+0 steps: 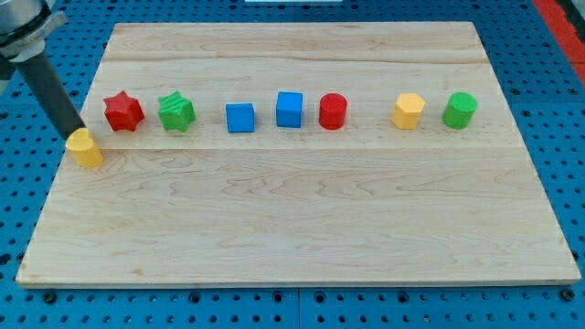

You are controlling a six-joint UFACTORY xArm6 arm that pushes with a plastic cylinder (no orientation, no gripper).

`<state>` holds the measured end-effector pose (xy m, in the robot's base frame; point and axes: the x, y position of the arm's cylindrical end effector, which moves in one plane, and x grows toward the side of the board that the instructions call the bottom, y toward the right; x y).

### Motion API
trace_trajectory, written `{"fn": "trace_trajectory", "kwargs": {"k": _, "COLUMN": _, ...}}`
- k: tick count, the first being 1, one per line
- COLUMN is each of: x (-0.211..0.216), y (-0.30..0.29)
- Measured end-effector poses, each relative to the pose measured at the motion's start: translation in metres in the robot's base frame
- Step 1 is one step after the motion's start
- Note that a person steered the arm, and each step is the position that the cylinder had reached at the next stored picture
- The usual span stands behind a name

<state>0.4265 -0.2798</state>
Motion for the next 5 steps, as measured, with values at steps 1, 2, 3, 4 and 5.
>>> {"fn": "trace_trajectory", "kwargs": {"k": 1, "x": 0.024, "y": 0.033}}
{"fn": "trace_trajectory", "kwargs": {"k": 2, "x": 0.002, "y": 0.005}}
{"fn": "trace_trajectory", "kwargs": {"k": 3, "x": -0.055, "y": -0.012}}
{"fn": "trace_trajectory", "kwargs": {"k": 4, "x": -0.074, "y": -0.015}}
{"fn": "trace_trajectory", "kwargs": {"k": 5, "x": -0.054, "y": 0.022}}
